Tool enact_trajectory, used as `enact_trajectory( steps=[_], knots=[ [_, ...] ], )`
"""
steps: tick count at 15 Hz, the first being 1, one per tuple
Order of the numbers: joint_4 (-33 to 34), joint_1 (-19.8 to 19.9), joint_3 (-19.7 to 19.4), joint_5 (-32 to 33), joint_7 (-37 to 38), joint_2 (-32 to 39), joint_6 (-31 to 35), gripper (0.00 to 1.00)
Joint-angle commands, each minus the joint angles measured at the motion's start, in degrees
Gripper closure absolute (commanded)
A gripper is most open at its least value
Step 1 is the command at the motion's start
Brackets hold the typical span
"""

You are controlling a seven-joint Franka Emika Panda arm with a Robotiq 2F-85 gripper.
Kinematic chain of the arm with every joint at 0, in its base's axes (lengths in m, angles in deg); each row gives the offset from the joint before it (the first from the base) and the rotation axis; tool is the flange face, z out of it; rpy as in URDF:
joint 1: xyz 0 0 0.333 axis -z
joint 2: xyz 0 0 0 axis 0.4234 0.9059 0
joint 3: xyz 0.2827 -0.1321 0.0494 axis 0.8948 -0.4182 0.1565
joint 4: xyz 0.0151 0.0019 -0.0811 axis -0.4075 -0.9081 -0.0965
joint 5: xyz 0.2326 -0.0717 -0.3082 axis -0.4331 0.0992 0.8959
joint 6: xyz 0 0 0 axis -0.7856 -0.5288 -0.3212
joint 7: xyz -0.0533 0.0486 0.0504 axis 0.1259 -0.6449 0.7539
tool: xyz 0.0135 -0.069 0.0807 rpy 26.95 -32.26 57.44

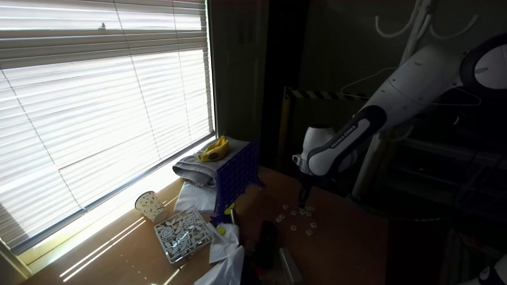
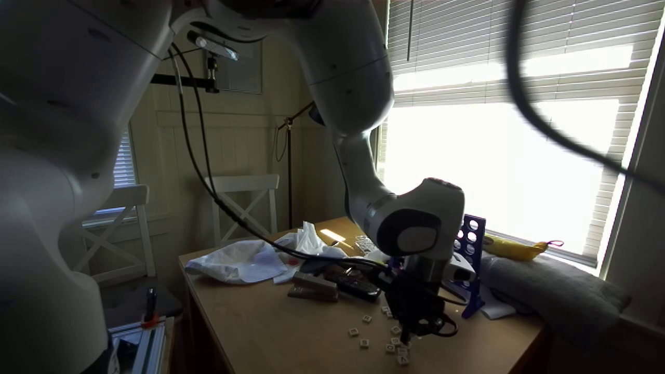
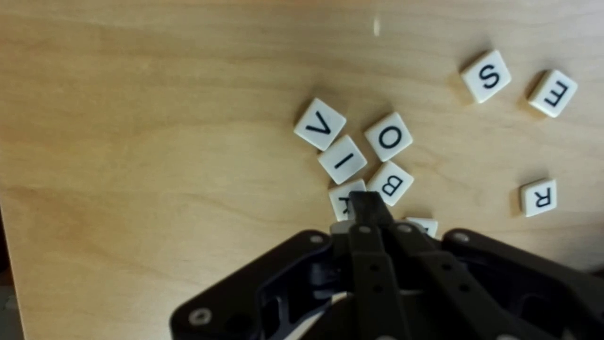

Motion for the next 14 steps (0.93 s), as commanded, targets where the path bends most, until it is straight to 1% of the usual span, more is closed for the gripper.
enact_trajectory(
  steps=[1,11,12,14],
  knots=[
    [1.5,1.1,0.9,-1.2,-1.2,1.5,0.3,1.0],
    [4.7,2.6,2.6,-3.2,-1.6,3.7,-1.8,1.0],
    [2.9,1.2,1.1,-1.4,-0.1,2.2,-0.6,0.99],
    [3.3,1.3,1.3,-1.5,-0.2,2.4,-0.6,0.99]
  ],
)
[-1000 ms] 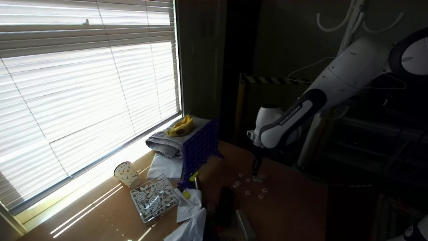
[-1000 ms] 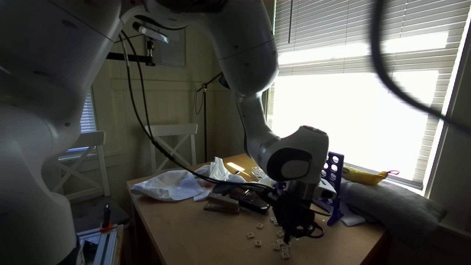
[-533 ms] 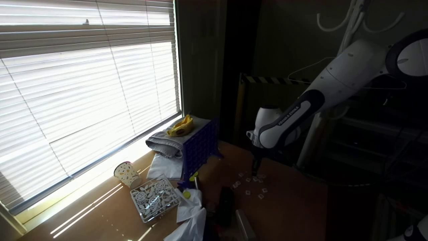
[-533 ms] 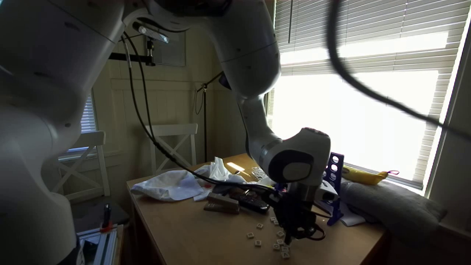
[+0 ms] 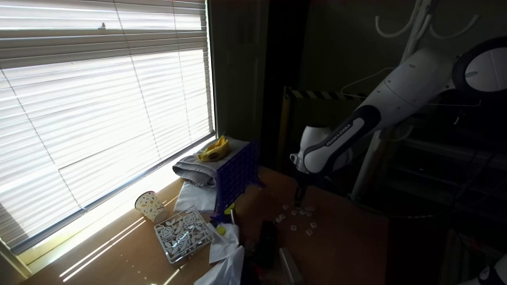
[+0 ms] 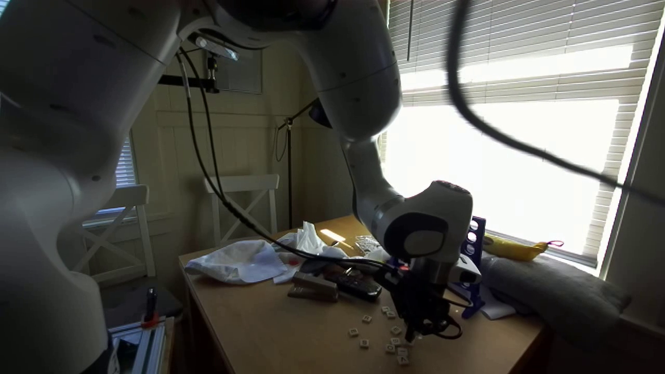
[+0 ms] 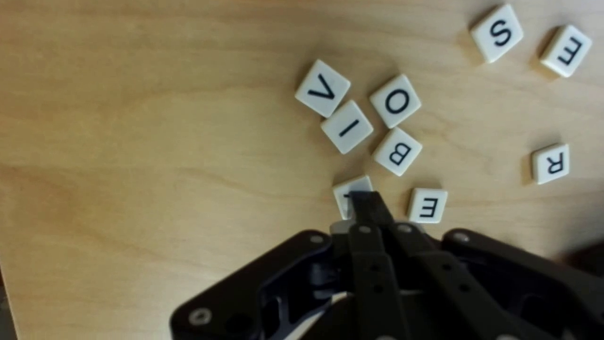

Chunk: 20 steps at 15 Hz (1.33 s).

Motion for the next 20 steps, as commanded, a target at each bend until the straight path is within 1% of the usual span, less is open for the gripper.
enact_trajectory(
  steps=[1,5,6,8,12,13,15,18,20],
  knots=[
    [0.2,-0.3,-0.2,-0.3,-0.1,0.0,-0.1,0.99],
    [0.3,-0.2,-0.2,-0.3,-0.1,0.1,-0.1,0.99],
    [0.5,-0.3,-0.3,-1.0,1.0,0.5,1.6,1.0],
    [0.9,0.5,0.7,-4.0,3.2,1.3,4.8,1.0],
    [1.4,-0.3,0.6,-6.9,9.0,2.8,7.4,1.0],
    [0.8,0.3,1.2,-7.7,9.4,2.4,7.8,1.0],
    [-0.9,0.6,1.4,-8.3,10.2,0.8,9.5,1.0],
    [-2.7,0.0,0.5,-7.6,12.1,-1.2,12.4,1.0],
    [-2.9,-0.8,-0.5,-6.5,13.4,-1.8,10.5,1.0]
  ],
)
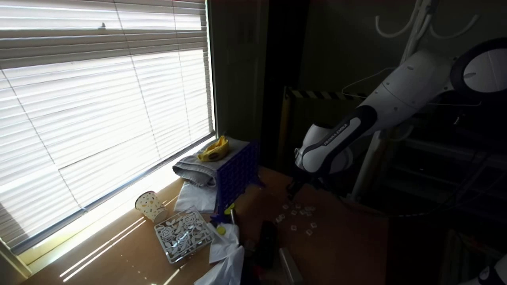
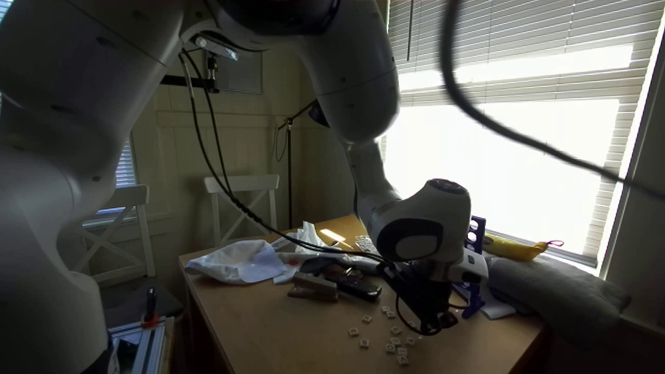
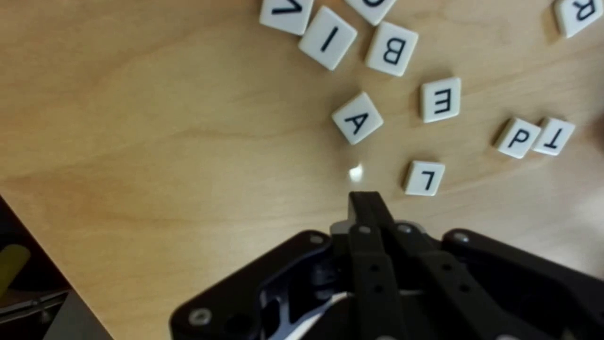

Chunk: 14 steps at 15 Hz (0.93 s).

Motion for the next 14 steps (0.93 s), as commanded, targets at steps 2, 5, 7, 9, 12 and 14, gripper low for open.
enact_trajectory(
  steps=[2,5,7,9,12,14],
  knots=[
    [-1.5,-0.7,-1.3,0.3,2.2,-2.1,-3.2,1.0],
    [-0.8,-1.0,-1.9,0.6,1.7,-1.7,-6.0,1.0],
    [-0.4,-1.6,-2.7,1.2,1.8,-1.5,-8.0,1.0],
    [-0.4,-2.1,-3.0,1.4,1.4,-1.6,-9.5,1.0],
    [-0.4,-3.4,-4.0,2.1,1.8,-1.8,-10.7,1.0],
    [-0.1,-4.3,-4.9,2.5,2.2,-1.5,-11.1,1.0]
  ],
)
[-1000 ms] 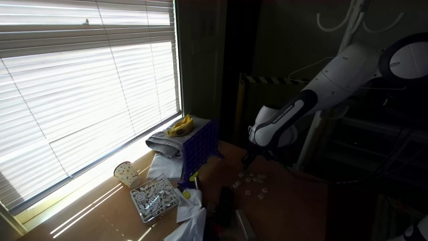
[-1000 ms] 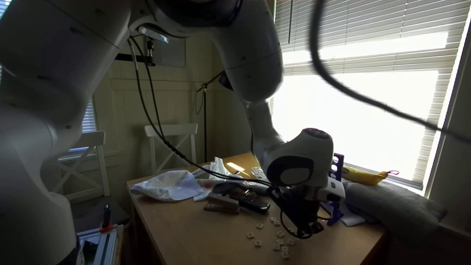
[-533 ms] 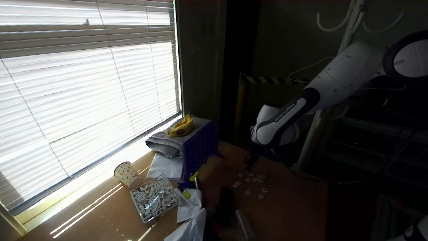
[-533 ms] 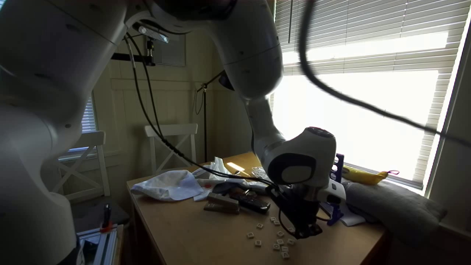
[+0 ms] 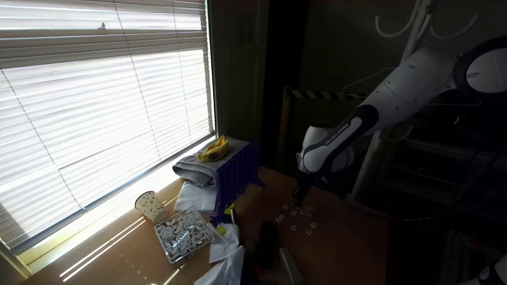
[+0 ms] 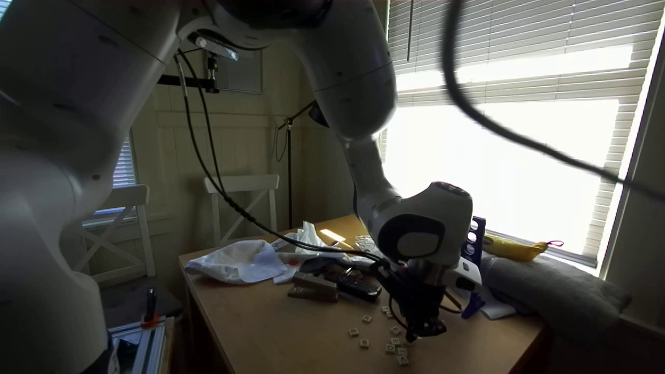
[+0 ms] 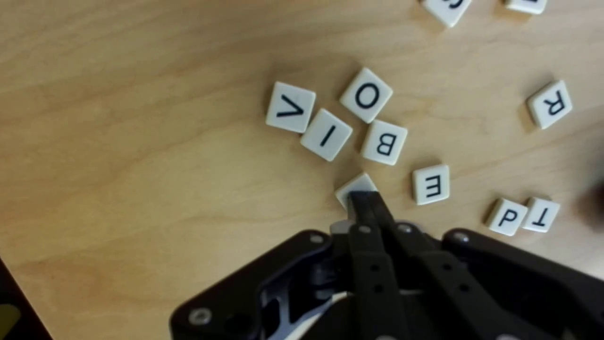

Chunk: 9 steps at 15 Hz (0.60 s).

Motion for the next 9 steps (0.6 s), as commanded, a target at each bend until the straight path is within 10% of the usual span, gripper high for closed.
enact_trajectory(
  steps=[1,9],
  knots=[
    [0.8,-2.2,-2.4,2.3,1.8,0.1,-1.7,1.0],
    [2.9,-3.1,-3.8,0.2,6.1,3.1,0.3,1.0]
  ],
)
